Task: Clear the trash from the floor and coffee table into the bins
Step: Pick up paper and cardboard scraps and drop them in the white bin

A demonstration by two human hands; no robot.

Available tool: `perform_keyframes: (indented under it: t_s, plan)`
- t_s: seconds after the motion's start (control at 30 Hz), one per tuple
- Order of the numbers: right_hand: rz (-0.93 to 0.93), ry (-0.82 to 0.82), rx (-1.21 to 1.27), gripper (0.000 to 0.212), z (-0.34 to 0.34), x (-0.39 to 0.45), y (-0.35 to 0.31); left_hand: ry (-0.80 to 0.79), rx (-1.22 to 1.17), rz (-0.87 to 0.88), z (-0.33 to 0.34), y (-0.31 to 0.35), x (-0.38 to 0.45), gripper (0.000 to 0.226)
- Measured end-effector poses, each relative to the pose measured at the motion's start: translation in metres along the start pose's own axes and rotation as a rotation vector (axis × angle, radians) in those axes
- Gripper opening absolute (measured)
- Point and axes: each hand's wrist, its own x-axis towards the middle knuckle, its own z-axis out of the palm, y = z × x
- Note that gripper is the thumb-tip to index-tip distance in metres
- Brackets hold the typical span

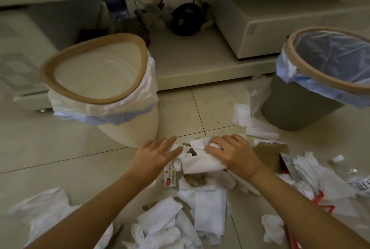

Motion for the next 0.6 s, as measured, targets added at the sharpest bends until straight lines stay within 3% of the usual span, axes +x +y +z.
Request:
perform_keyframes:
  t_s: [0.2,0.33,0.47,0.6]
  plan:
    - [-0.052,0.125,0.014,0.031,-0.044,0.034,-0.007,0.189,0.095,0.082,-0.064,-0.012,-0.014,0.070]
    - [-0.072,0.206,-0.024,0.020,-0.077,0.064,-0.009,0.349,0.218,0.092,-0.111,-0.030,-0.020,0.045]
    - [-0.077,0.273,-0.050,0.035,-0.099,0.103,-0.012,0.469,0.302,-0.005,-0.150,-0.052,-0.023,0.040]
    - [-0.156,0.329,-0.085,0.040,-0.118,0.151,-0.017,0.477,0.298,-0.154,-0.162,-0.089,-0.025,0.054]
